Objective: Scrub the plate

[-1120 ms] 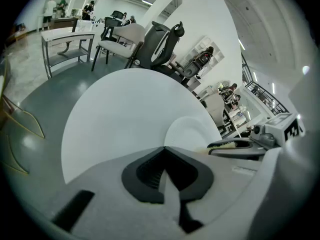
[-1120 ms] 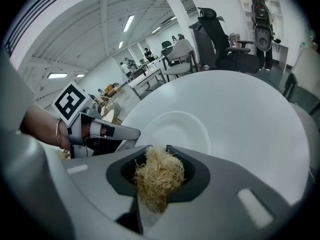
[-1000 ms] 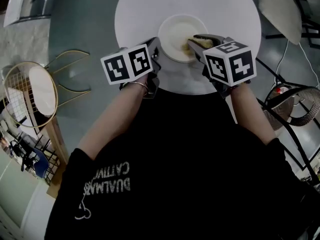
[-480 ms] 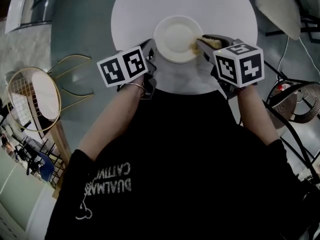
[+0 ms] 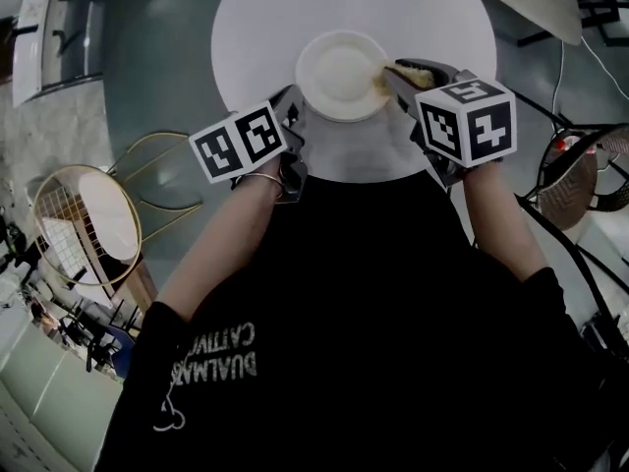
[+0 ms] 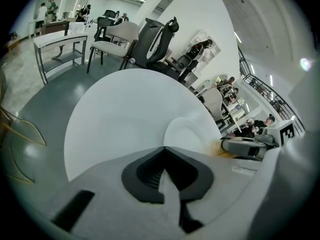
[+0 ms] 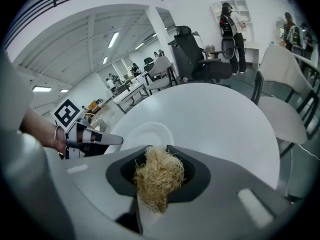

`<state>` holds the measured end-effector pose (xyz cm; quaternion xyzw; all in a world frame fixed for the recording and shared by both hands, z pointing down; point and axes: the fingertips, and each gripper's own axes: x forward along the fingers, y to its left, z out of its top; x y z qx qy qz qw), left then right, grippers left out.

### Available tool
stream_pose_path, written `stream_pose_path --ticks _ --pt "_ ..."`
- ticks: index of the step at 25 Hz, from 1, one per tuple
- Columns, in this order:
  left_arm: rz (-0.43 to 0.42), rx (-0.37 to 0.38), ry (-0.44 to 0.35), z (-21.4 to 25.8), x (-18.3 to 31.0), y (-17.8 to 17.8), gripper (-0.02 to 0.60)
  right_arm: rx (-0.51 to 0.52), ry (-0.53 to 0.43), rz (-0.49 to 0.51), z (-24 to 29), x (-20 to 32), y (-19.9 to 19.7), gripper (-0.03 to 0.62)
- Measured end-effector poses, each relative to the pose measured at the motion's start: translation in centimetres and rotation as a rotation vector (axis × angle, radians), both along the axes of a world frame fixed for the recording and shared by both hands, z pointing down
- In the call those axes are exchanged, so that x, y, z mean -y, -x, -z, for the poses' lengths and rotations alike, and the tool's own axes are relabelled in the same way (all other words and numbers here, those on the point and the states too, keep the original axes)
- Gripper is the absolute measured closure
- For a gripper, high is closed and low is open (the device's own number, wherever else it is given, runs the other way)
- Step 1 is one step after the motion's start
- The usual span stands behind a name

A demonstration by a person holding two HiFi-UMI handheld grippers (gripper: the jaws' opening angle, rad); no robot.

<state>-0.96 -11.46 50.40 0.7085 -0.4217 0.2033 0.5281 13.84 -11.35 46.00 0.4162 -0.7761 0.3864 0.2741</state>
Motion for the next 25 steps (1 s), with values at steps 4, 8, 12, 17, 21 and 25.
stream_pose_path --ticks 4,8,12,17,21,25 --pt "-0.101 -0.012 -0.009 1.0 -0.3 -0.5 0.580 0.030 -0.038 -0.033 1.6 0.1 1.7 0.502" --pt "-0.269 -0.064 0.010 0.8 -1.2 -1.5 0.580 0.038 0.012 0.004 0.3 -1.3 6.4 0.502" --pt "-0.400 -0.113 0.069 0.4 -2.4 -2.9 0.580 0.001 0.045 -0.019 -0.9 -2.2 9.0 0.502" --pt "-0.512 -0.107 0.079 -0.3 -2.2 -3.1 0.580 -0.052 0.053 -0.122 -1.5 -2.3 8.8 0.502" --pt "-0.577 -0.101 0.078 -0.6 -1.8 -2.4 0.580 -0.067 0.068 -0.217 -1.6 -2.6 7.9 0.502" --pt "-0.625 -0.098 0.074 -0.7 -1.7 -2.6 0.580 -0.087 0.079 -0.282 -1.8 -3.6 6.4 0.502"
